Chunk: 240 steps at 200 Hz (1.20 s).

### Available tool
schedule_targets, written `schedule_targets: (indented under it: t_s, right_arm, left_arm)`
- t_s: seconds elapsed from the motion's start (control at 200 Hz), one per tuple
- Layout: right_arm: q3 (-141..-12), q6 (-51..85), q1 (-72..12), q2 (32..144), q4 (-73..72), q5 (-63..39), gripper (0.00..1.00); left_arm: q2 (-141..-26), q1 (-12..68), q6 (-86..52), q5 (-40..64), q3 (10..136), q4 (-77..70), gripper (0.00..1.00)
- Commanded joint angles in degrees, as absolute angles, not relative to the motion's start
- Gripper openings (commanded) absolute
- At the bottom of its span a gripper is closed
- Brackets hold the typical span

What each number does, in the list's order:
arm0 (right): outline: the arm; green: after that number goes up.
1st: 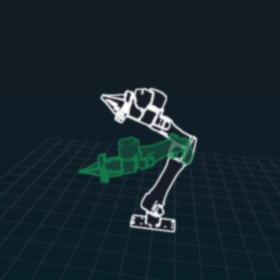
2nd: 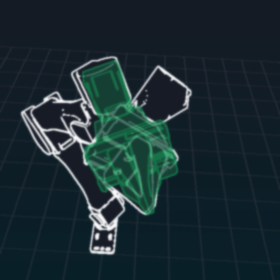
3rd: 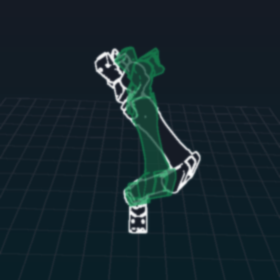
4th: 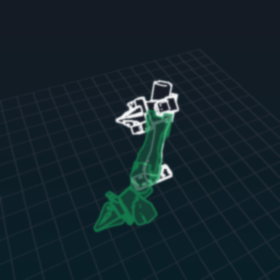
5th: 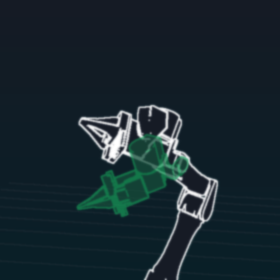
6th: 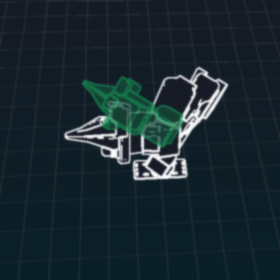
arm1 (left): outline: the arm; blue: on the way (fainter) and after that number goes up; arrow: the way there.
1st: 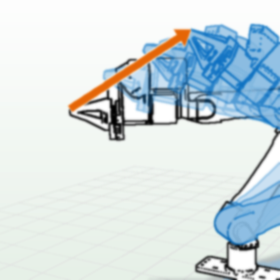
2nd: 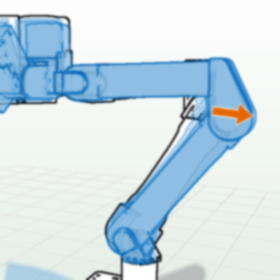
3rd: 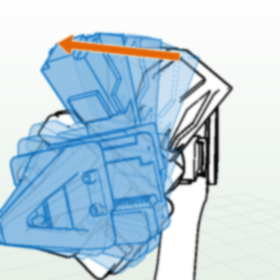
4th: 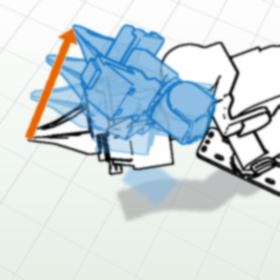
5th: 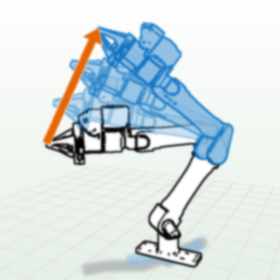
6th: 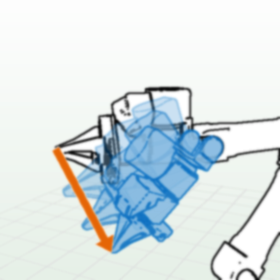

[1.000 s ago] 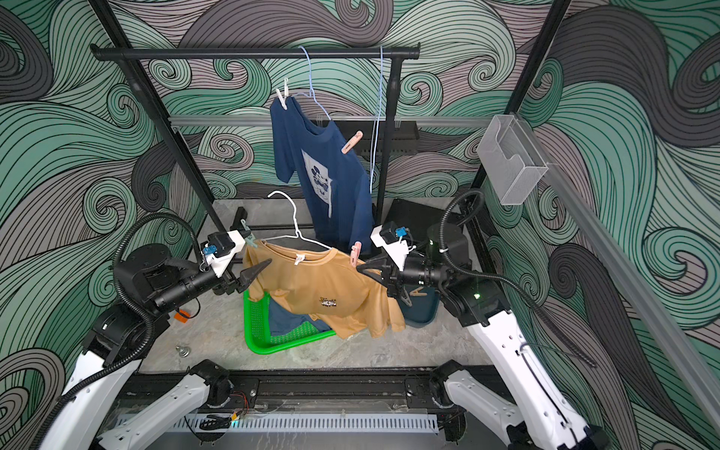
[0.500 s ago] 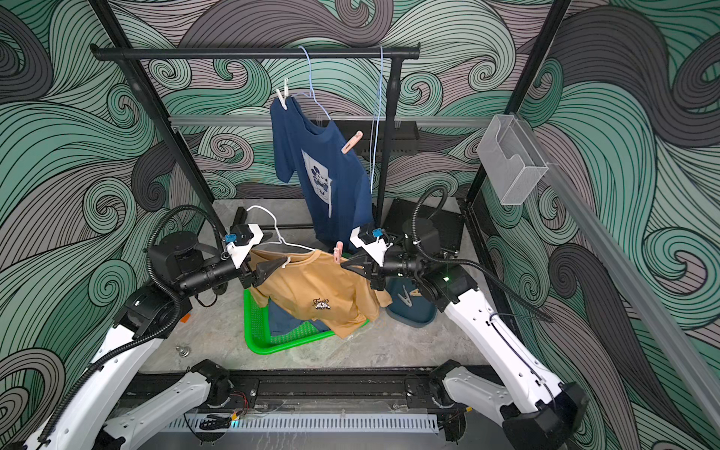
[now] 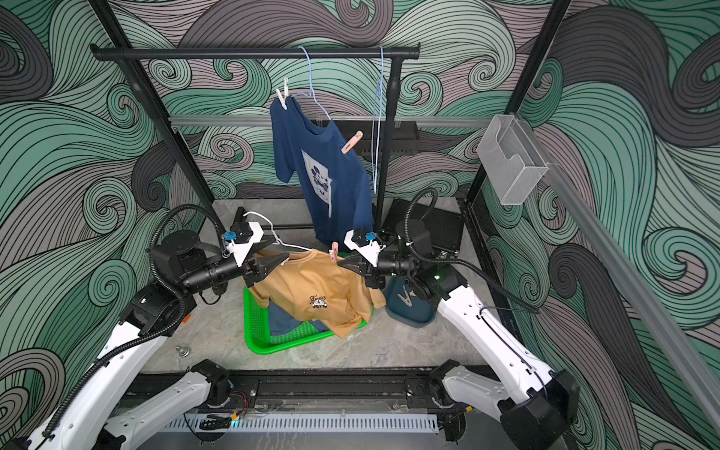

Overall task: Remove the clothespins securing t-shirts to the hanger
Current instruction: Pick up the hanger from the clothes rail.

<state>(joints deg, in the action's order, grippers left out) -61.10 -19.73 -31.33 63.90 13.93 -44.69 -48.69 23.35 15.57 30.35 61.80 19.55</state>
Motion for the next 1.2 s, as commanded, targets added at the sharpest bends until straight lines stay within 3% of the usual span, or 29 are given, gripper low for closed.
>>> schedule_targets:
  t_s: [0.0, 0.595, 0.916, 1.001, 1.196]
  right_arm:
    - [-60.1, -20.3, -31.7, 63.4, 10.5, -44.4, 0.0]
    - [-56.6, -21.3, -32.9, 62.0, 10.2, -41.5, 0.0]
    - [-55.2, -22.5, -32.9, 59.8, 12.3, -38.4, 0.68]
    - [-55.0, -22.6, -32.9, 58.5, 12.9, -37.9, 0.78]
    - [-59.2, -18.1, -32.9, 59.8, 17.2, -38.0, 0.87]
  left_arm:
    - [-48.9, 23.1, 14.6, 29.0, 61.8, 17.9, 0.47]
    - [-49.3, 23.2, 13.2, 25.8, 61.8, 16.5, 0.0]
    - [-50.1, 23.1, 10.7, 23.8, 62.1, 17.2, 0.0]
    - [-50.0, 23.1, 10.7, 24.1, 61.7, 17.1, 0.0]
    - [-48.9, 23.2, 12.1, 24.0, 60.9, 17.1, 0.0]
